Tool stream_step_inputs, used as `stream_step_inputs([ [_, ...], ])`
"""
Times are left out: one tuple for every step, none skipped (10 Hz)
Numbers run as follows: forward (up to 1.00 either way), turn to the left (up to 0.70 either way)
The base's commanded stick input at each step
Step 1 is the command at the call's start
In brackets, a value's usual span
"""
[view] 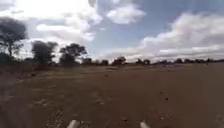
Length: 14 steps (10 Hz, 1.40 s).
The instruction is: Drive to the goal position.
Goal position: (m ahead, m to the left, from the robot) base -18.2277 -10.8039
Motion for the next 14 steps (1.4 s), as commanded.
stream_step_inputs([
  [0.7,0.27],
  [0.7,0.27],
  [0.69,0.27],
  [0.19,0.4],
  [0.0,0.45],
  [0.0,0.45],
  [0.0,0.45],
  [0.0,0.45],
  [0.0,0.45],
  [0.0,0.45],
  [0.0,0.45],
  [0.0,0.45],
  [0.0,0.45],
  [0.0,0.45],
])
